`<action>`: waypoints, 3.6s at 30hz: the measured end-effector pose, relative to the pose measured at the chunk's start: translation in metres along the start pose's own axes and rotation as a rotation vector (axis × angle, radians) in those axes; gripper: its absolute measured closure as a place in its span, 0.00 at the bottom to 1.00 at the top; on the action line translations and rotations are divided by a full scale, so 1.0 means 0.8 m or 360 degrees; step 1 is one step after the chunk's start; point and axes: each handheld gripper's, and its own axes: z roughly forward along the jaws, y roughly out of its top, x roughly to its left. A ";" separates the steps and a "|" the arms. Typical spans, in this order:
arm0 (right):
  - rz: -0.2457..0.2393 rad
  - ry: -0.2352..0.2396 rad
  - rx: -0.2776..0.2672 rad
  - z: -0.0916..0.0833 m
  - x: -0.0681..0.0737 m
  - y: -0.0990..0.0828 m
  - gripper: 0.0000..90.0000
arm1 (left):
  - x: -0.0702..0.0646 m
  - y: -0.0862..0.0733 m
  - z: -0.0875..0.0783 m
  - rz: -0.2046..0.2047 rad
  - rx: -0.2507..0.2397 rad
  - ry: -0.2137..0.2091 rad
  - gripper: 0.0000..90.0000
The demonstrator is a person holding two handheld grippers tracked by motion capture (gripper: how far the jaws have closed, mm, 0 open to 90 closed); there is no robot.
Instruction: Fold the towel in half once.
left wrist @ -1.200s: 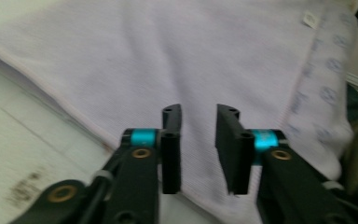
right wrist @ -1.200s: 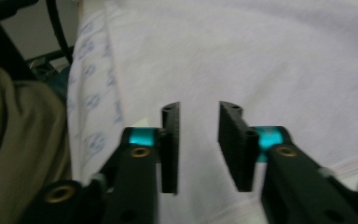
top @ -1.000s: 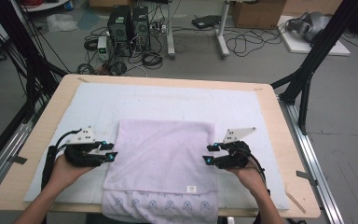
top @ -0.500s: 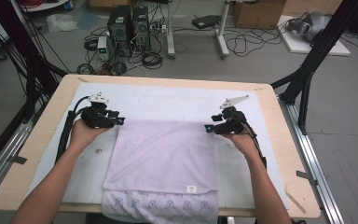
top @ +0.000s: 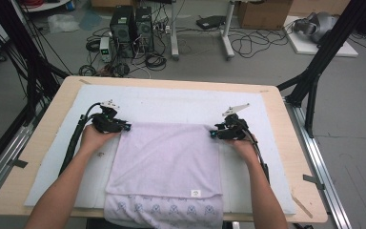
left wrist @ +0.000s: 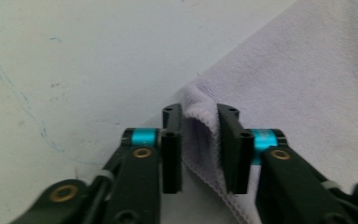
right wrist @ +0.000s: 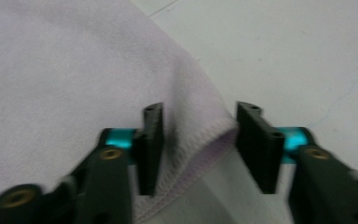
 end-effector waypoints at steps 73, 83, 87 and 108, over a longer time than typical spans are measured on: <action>-0.0169 0.0113 -0.0061 -0.040 0.086 -0.048 0.65 | -0.065 -0.076 -0.055 0.0223 -0.0114 -0.0019 0.74; -0.0217 0.0071 -0.0022 -0.035 0.087 -0.048 0.88 | -0.070 -0.075 -0.053 0.0248 -0.0103 0.0023 0.96; -0.0230 0.0090 -0.0071 -0.042 0.086 -0.043 0.92 | -0.068 -0.074 -0.056 0.0225 -0.0104 0.0011 0.98; -0.0306 0.0196 -0.0225 -0.108 0.118 -0.035 0.95 | -0.111 -0.078 -0.141 0.0331 -0.0248 -0.0077 0.98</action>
